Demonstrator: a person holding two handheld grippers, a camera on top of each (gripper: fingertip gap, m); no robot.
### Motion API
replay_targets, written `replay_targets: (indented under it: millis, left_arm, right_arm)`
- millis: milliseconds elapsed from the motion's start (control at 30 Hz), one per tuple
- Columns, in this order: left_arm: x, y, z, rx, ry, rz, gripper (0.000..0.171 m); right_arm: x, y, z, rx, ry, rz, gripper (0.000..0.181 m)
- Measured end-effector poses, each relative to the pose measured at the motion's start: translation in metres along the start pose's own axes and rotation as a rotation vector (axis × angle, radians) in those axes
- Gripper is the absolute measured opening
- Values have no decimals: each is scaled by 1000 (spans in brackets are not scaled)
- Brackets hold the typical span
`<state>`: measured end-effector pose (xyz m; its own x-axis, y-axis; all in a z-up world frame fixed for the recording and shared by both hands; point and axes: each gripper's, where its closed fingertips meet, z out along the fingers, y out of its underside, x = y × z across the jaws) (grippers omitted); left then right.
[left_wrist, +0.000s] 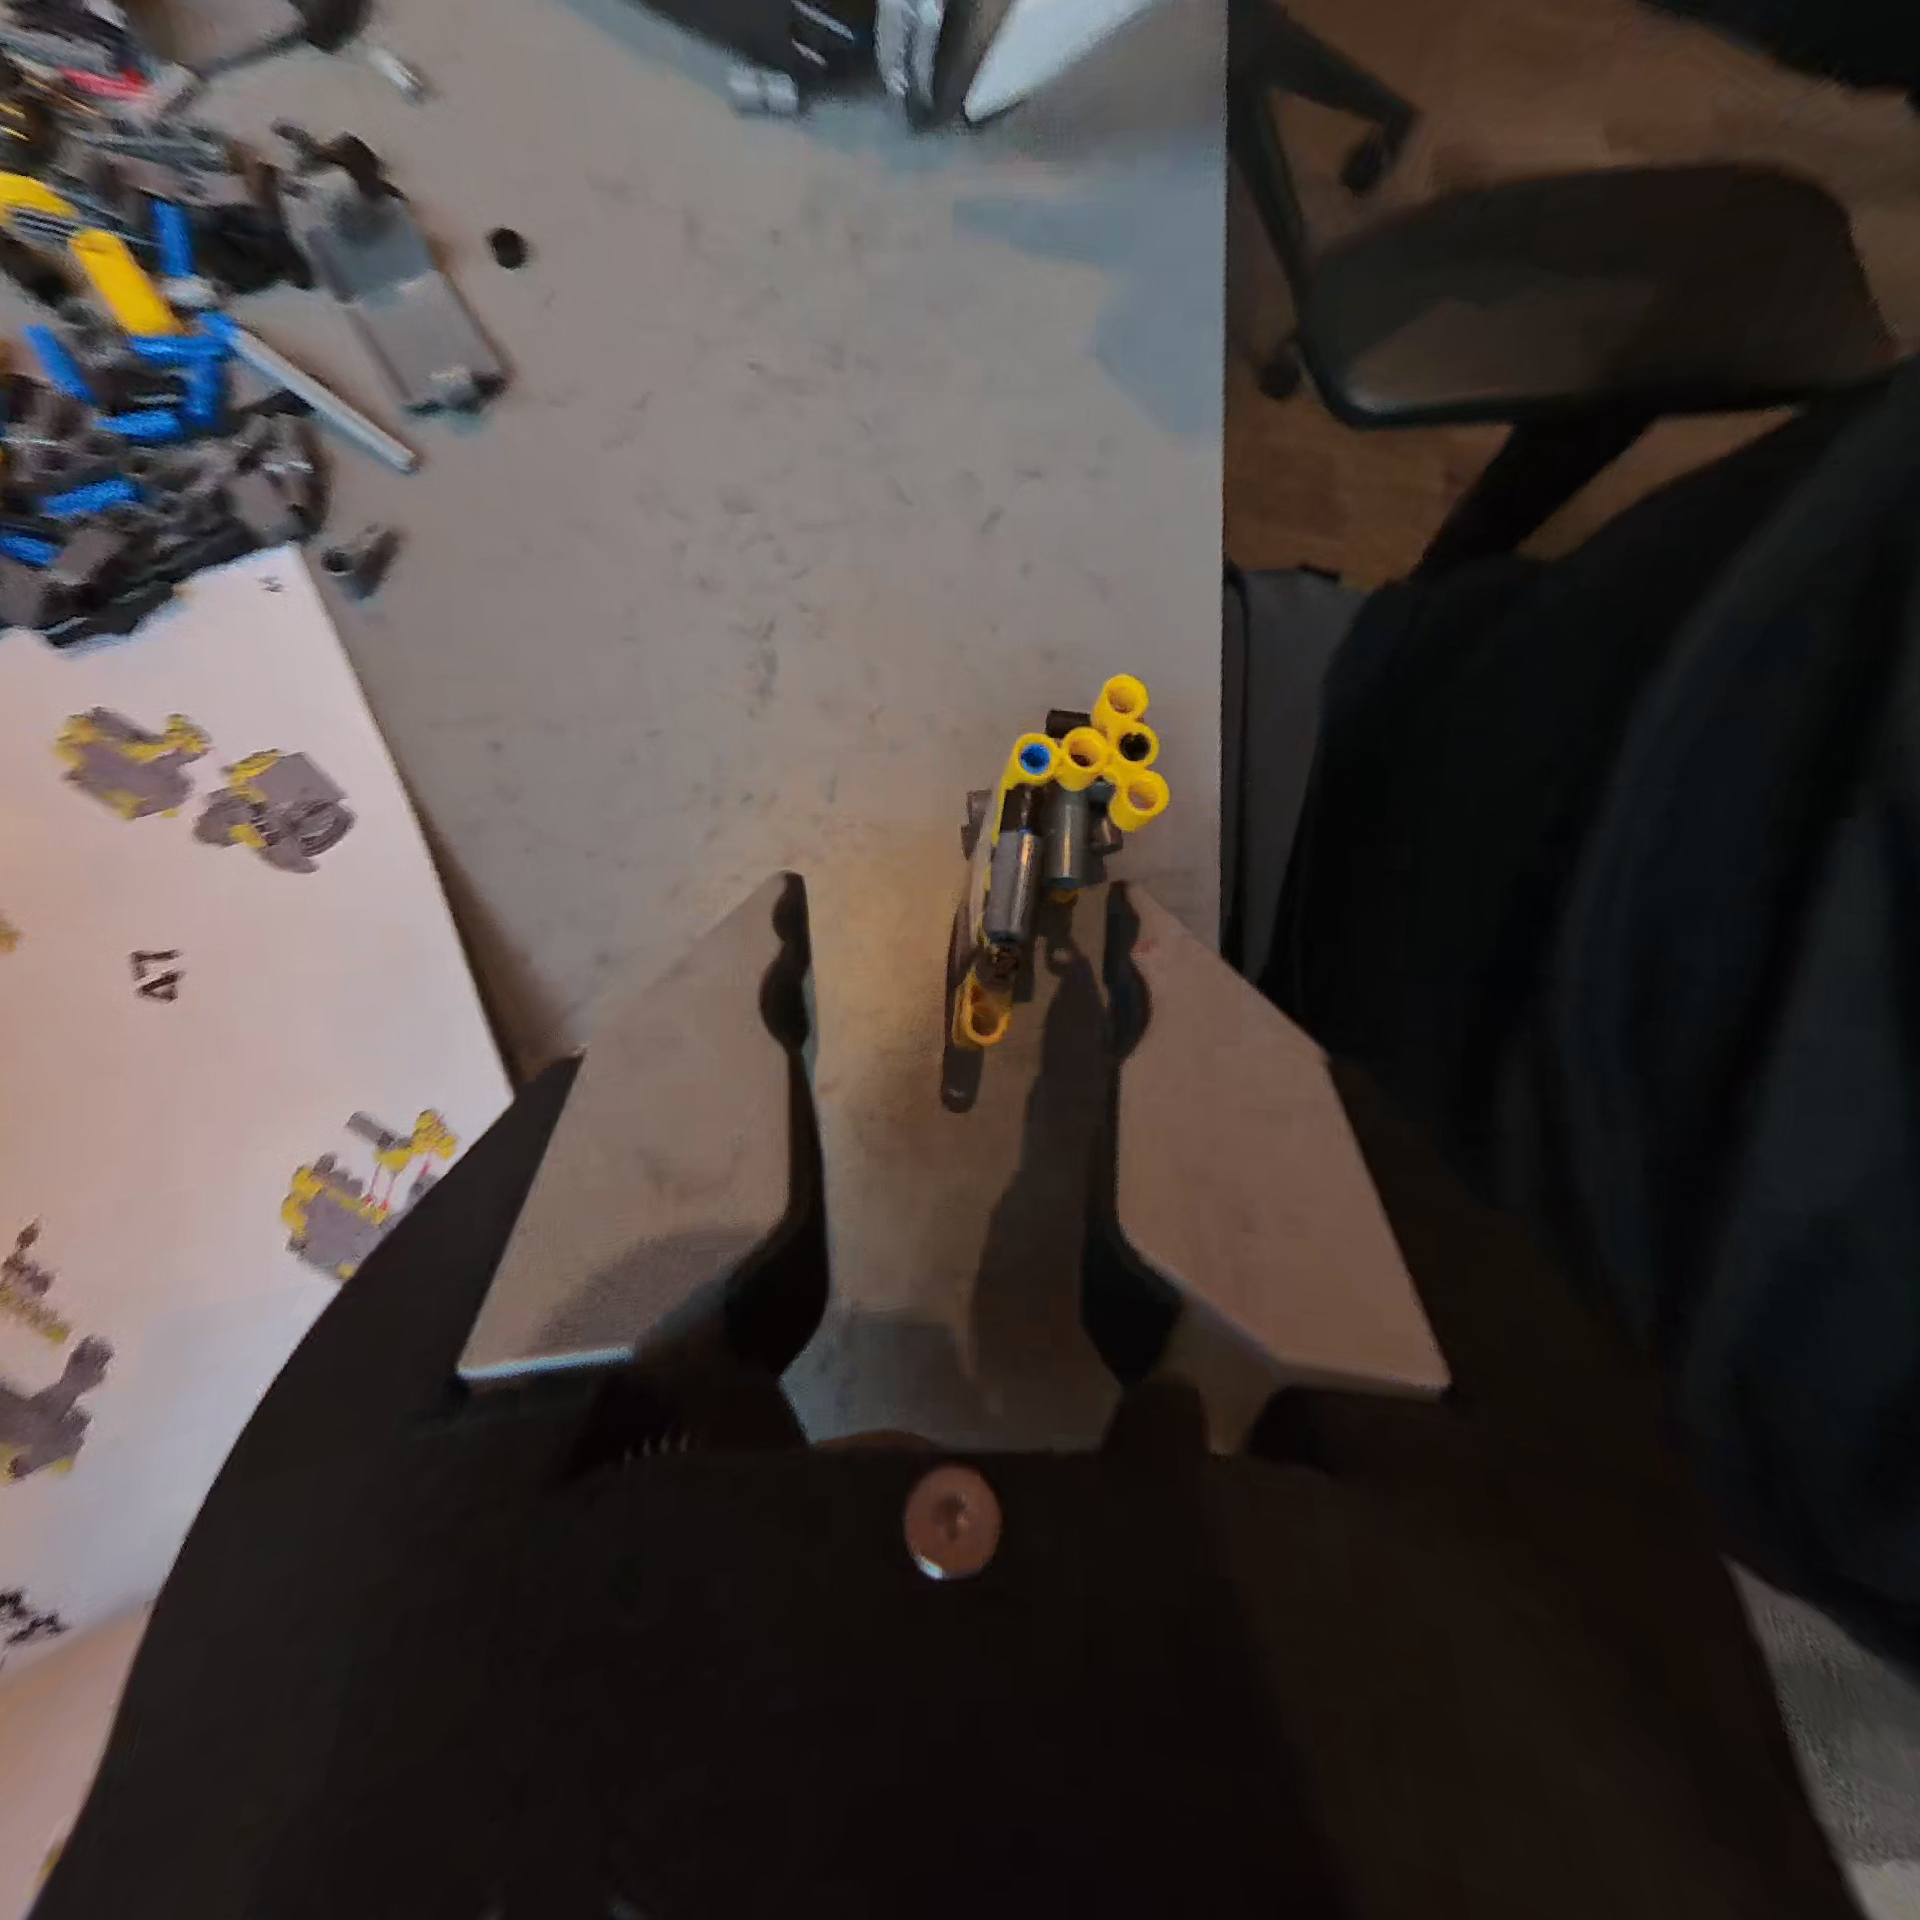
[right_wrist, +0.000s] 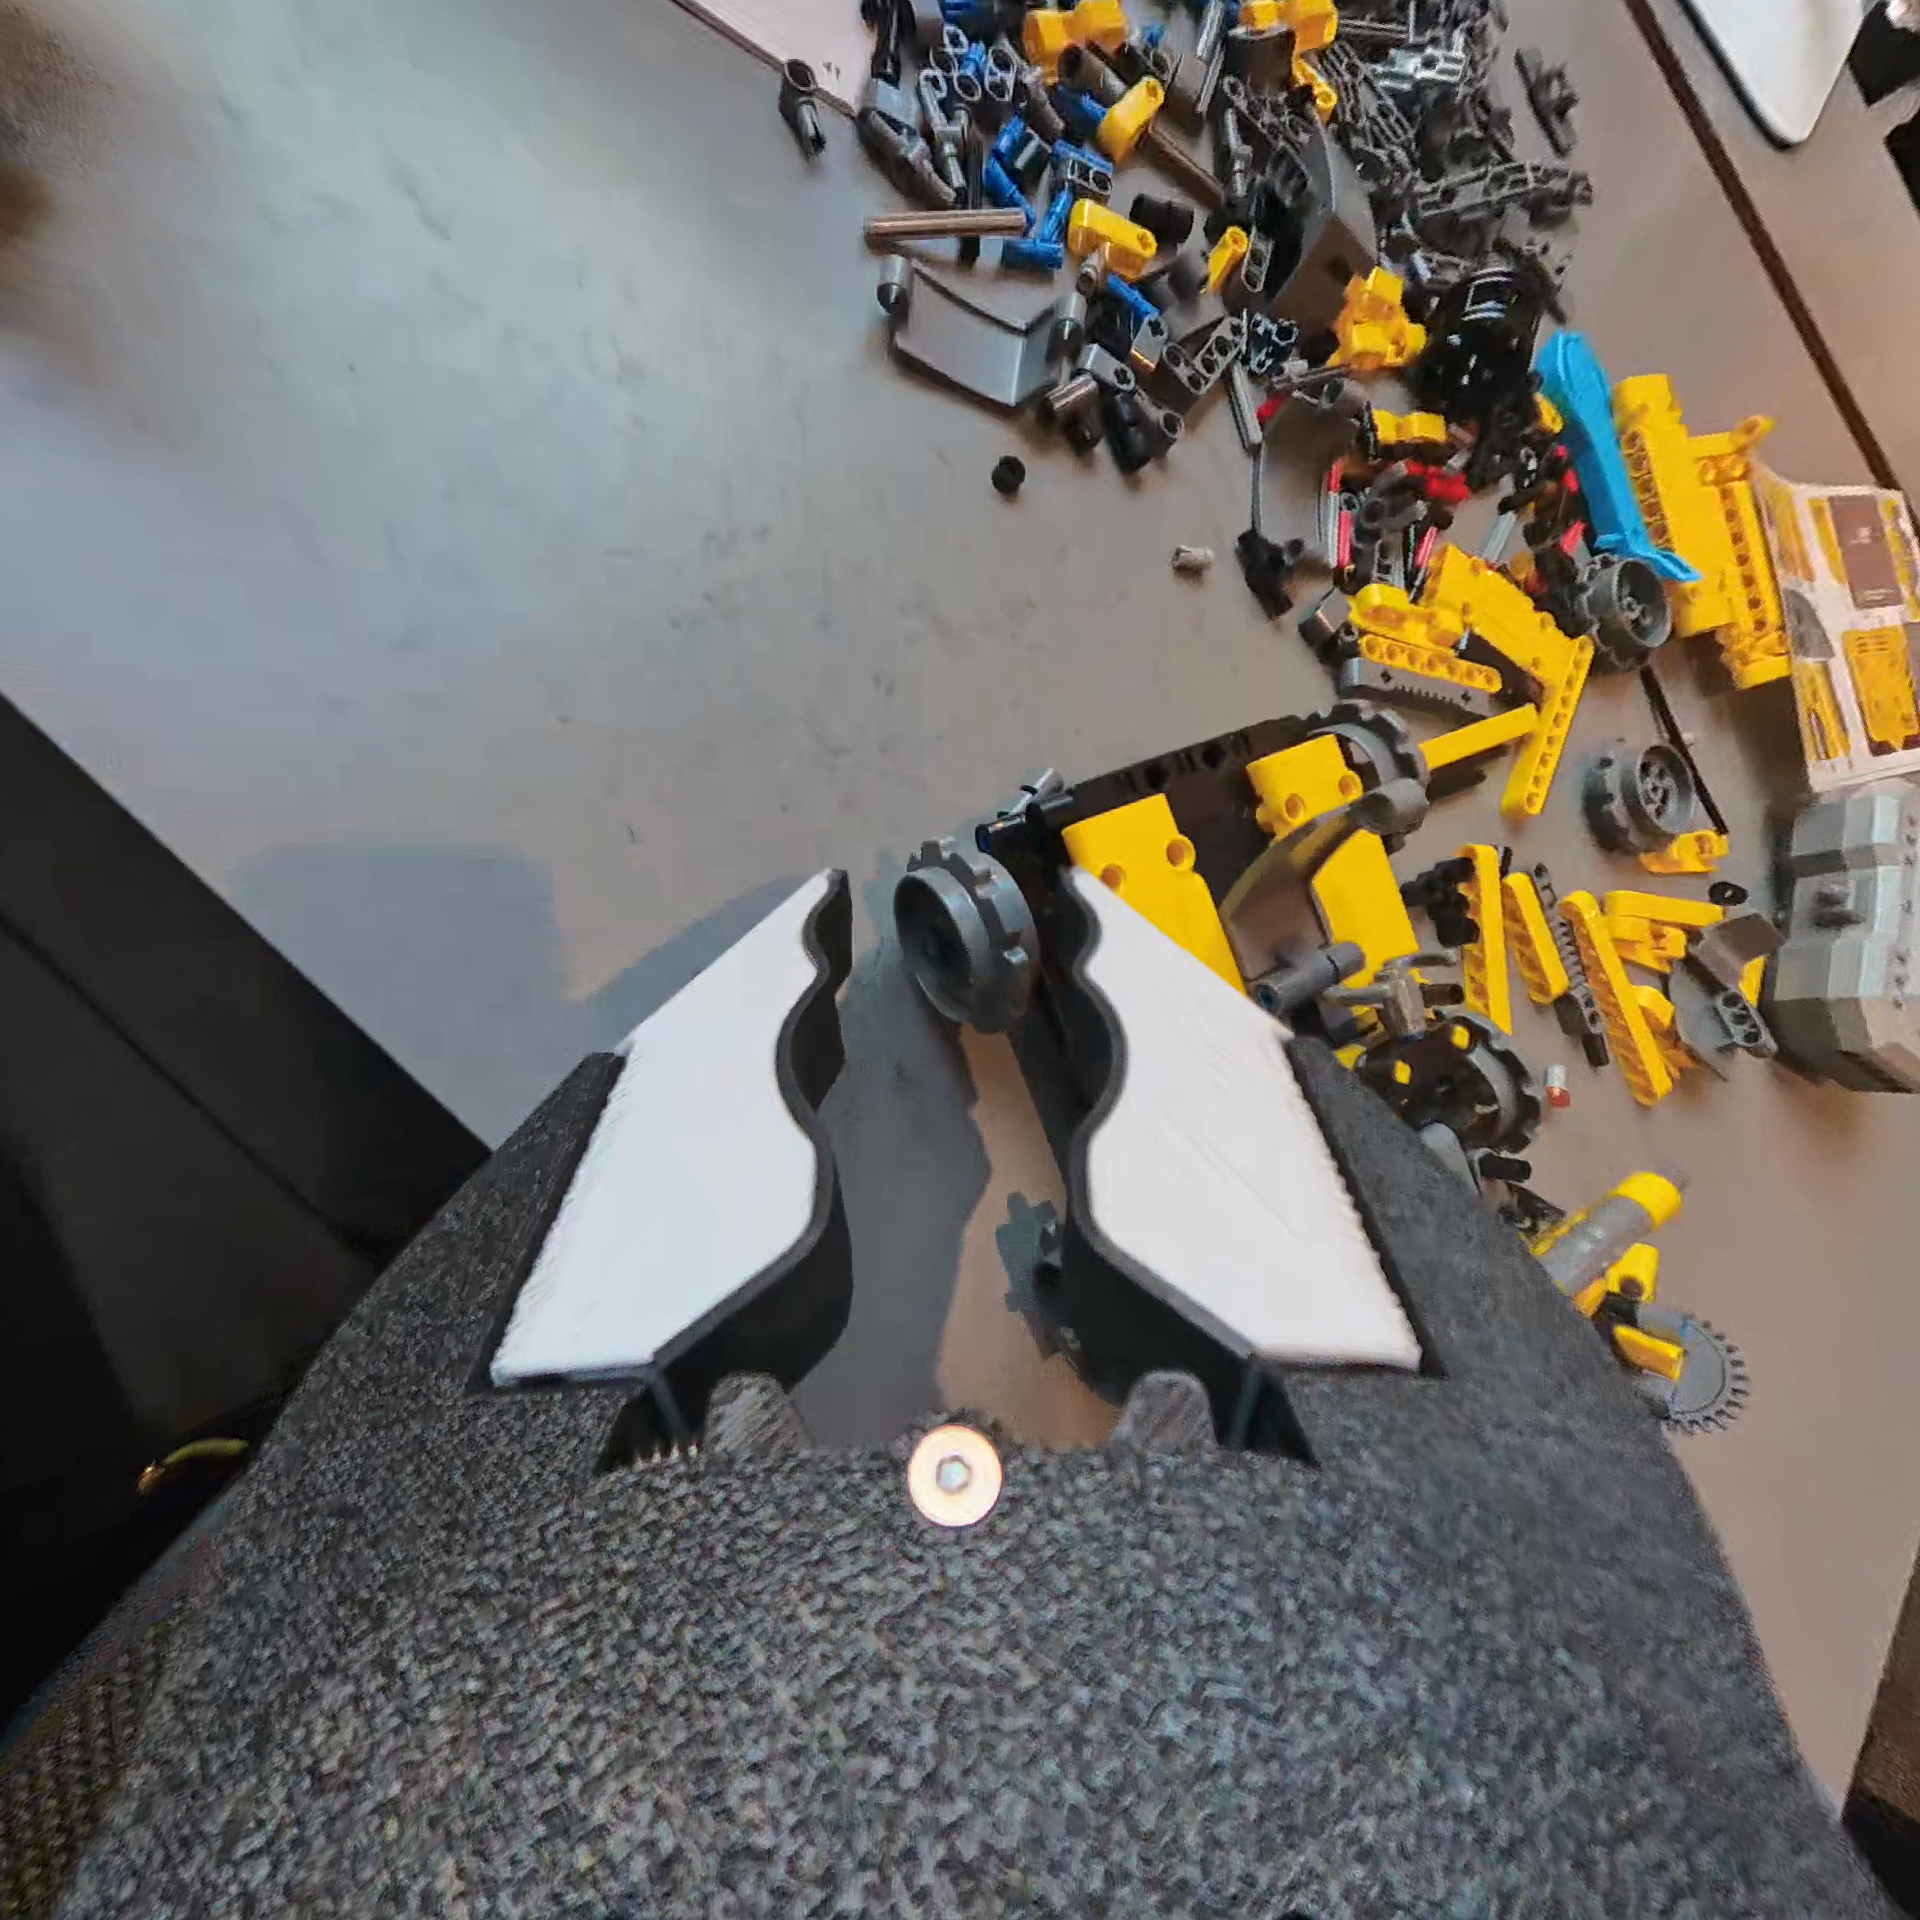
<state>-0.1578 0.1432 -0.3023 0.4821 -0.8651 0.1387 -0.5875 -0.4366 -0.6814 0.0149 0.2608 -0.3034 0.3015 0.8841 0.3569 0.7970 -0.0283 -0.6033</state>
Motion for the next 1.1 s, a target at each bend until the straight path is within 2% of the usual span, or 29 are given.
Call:
replay_targets:
  millis: [133, 233, 333, 400, 467, 533, 600, 667, 767, 833, 1000, 1100]
  left_arm:
    - [2, 10, 12, -69, -40, 97, 9]
    - [-12, 4, 9, -22, -195, 150, 7]
    - [-40, -8, -8, 13, -536, 348, 6]
    - [-55, -10, -20, -61, -773, 546, 7]
    - [-60, -5, -18, -173, -880, 703, 7]
    - [-60, 2, -11, -259, -899, 782, 11]
    - [-57, 7, -6, -309, -871, 775, 25]
    - [-52, 6, -7, -284, -835, 703, 34]
    - [-37, 0, -10, -189, -707, 527, 69]
    - [-31, -2, -14, -155, -648, 424, 82]
    - [-22, -8, -20, -126, -540, 269, 83]
    - [-11, -42, -13, -73, -448, 207, 79]
  right_arm:
    - [-1, -14, -8, 41, -26, -10, 36]
    - [-5, -21, -8, 64, -65, 16, 35]
    - [-11, -20, -1, 67, -68, 33, 32]
    - [-18, -21, 3, 89, -78, 73, 32]
    - [-23, -23, 5, 118, -90, 108, 31]
    - [-26, -25, 5, 144, -81, 119, 31]
    - [-29, -26, 4, 168, -75, 117, 31]
    - [-32, -26, 3, 189, -78, 118, 31]
    - [-32, -25, -3, 245, -75, 119, 29]
    - [-29, -23, -11, 287, -69, 123, 29]
    - [-10, -9, -32, 381, -34, 168, 28]
    - [14, -1, -49, 460, 28, 233, 27]
